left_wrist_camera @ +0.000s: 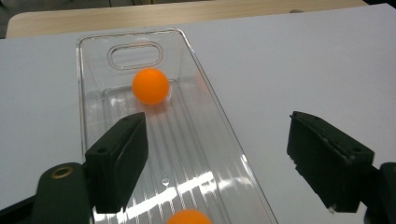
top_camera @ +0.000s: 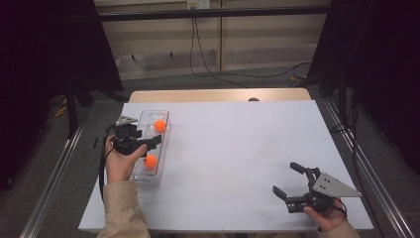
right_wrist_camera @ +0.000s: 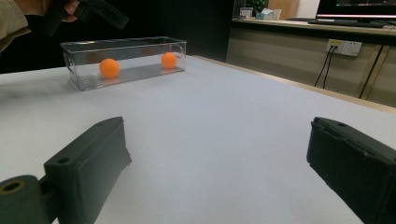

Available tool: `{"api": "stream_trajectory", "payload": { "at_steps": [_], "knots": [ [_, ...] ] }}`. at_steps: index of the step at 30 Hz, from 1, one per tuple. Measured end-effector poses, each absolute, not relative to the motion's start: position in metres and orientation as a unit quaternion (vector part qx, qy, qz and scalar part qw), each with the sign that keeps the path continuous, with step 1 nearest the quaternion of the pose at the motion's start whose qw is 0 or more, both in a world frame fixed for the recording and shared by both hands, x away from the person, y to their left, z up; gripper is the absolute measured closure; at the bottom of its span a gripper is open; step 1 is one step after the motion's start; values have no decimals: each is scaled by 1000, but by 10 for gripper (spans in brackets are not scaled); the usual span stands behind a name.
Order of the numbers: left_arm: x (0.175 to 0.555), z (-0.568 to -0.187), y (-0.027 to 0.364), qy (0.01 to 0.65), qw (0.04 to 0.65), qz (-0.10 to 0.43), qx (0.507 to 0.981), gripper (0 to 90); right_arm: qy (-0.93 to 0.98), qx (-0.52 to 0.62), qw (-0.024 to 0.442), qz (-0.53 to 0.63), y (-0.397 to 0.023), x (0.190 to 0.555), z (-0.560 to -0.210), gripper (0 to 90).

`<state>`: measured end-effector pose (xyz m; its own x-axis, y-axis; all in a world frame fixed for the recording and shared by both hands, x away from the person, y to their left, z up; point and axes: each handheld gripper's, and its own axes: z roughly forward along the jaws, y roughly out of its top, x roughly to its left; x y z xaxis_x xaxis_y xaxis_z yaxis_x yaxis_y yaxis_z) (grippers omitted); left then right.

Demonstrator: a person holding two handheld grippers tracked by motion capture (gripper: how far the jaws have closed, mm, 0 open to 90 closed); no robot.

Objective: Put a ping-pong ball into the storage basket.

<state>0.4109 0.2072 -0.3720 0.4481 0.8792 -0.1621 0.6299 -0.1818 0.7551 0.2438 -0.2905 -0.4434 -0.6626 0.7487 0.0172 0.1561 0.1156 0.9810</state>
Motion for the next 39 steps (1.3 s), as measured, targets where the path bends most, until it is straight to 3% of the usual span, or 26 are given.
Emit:
{"api": "stream_trajectory", "payload": {
  "at_steps": [26, 39],
  "knots": [
    [374, -388, 199, 440, 465, 163, 751, 35, 701, 325, 255, 581, -291, 244, -444, 43],
    [355, -398, 211, 429, 511, 161, 728, 34, 701, 324, 255, 581, -291, 244, -444, 43]
  ]
}}
